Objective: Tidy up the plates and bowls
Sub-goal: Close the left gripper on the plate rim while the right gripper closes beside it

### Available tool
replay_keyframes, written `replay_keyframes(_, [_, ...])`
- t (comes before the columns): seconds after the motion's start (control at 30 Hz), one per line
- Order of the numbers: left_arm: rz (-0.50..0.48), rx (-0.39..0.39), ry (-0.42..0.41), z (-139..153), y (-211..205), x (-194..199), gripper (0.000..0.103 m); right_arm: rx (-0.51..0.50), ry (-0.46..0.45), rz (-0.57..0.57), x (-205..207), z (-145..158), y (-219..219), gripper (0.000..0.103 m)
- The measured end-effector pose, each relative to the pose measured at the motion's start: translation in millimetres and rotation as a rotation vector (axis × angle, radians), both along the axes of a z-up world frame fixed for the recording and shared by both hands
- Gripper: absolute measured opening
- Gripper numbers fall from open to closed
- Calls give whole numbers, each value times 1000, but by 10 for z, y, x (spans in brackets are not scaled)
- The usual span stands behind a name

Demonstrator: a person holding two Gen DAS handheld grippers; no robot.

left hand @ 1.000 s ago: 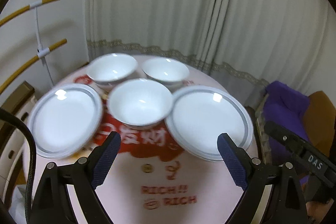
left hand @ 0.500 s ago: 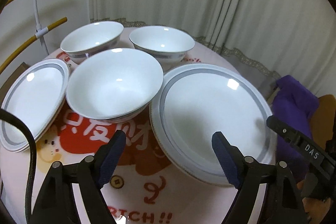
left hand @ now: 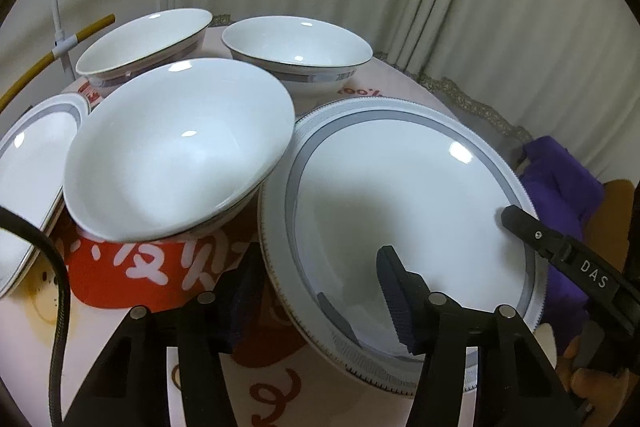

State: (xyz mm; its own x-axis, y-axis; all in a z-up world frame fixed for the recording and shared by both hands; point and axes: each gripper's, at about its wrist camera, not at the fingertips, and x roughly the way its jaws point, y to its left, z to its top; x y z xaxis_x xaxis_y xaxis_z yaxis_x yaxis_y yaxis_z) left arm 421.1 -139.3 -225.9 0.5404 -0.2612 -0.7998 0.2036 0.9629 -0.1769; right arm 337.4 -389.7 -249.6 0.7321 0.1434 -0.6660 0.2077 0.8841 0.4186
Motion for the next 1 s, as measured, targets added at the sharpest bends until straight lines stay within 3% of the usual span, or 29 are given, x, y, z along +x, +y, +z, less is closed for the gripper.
replay_keyframes(0.1, [-5,-3,-2,-2,-29,34,44,7,-6,8,19,-9,1,27])
replay_keyframes(0.2, [4,13,-5,-20,-33,38,43,20,-13,27,32,-14,15,20])
replay_keyframes(0.37, [7,26,-16,-37,-56,62,40,23,-20,35,40,-31,31,17])
replay_keyframes(0.5, [23,0,-10,-43,21,69,29,22,-26,37,20,-30,29,16])
replay_keyframes(1.0, [-38,-52,0,8,211,-120,24,-54,-22,60,-219,79,112,17])
